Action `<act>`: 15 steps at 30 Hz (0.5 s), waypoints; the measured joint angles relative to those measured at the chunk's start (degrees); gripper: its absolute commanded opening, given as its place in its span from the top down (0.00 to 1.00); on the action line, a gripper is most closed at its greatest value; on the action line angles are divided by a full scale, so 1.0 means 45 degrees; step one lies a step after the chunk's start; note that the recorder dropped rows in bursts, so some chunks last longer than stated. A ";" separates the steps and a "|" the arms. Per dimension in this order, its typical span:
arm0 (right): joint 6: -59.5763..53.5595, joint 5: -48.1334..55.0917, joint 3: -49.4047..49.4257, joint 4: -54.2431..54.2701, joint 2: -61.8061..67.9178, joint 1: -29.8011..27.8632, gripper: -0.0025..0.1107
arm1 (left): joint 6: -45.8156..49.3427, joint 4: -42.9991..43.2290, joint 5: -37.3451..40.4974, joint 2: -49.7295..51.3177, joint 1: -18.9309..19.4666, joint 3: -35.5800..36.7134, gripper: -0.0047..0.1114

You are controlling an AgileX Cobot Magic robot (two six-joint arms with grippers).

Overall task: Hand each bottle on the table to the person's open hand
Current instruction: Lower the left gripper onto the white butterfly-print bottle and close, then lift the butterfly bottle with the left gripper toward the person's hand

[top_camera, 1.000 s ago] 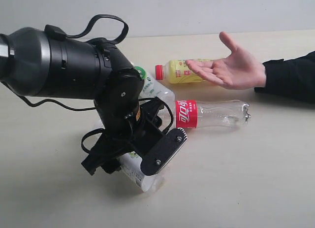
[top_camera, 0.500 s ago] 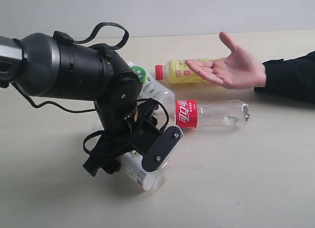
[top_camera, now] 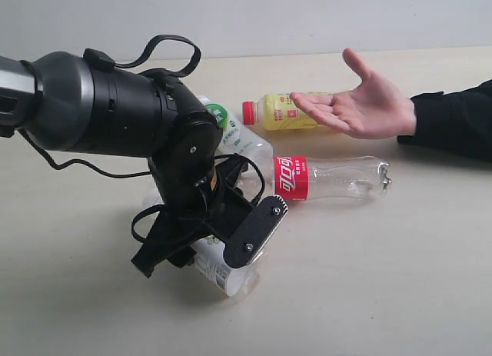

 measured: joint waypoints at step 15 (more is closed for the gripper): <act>0.0000 0.0000 0.0000 0.0000 0.0000 0.0000 0.98 | -0.0115 0.0000 0.1837 -0.0434 -0.0235 0.0000 0.96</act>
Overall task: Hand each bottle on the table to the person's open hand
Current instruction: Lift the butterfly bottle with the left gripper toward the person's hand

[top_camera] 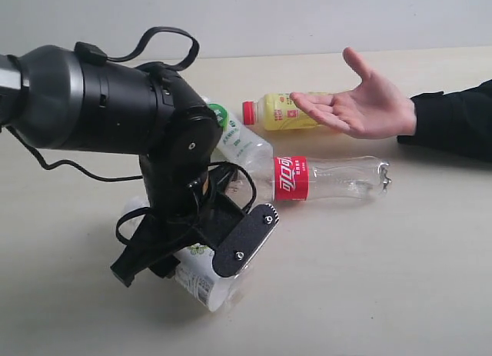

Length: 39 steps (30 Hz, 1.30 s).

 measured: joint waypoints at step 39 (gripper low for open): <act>0.0000 0.0000 0.0000 0.0000 0.0000 0.0000 0.98 | -1.9352 -0.5296 -0.2878 -0.0525 -0.0119 -0.5271 0.96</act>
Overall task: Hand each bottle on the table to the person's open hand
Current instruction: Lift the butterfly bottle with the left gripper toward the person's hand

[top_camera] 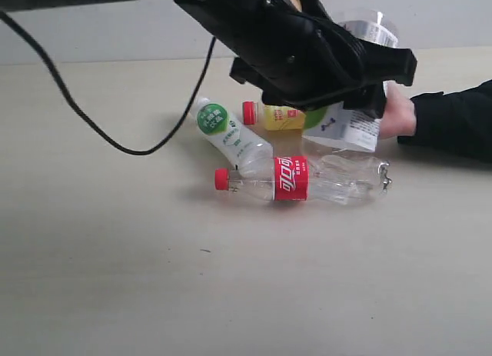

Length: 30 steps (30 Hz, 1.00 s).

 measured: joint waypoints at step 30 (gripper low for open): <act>0.0000 -0.0009 0.0000 0.0000 0.0000 0.0000 0.98 | -0.6352 0.4336 0.2221 0.6002 -0.0172 -0.8048 0.96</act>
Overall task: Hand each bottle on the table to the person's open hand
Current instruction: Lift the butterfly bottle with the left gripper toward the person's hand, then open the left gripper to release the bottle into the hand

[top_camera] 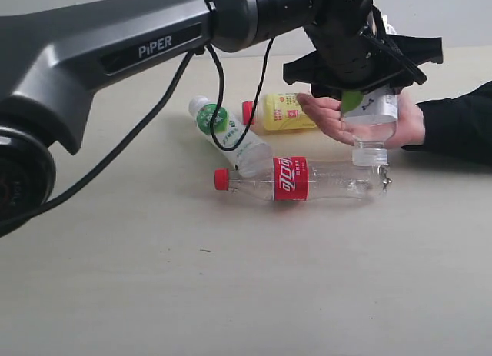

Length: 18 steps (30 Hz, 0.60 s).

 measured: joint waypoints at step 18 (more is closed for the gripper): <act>0.0000 0.0000 0.0000 0.0000 0.0000 0.0000 0.98 | -0.0154 0.0010 0.0345 0.0443 0.0023 -0.0224 0.95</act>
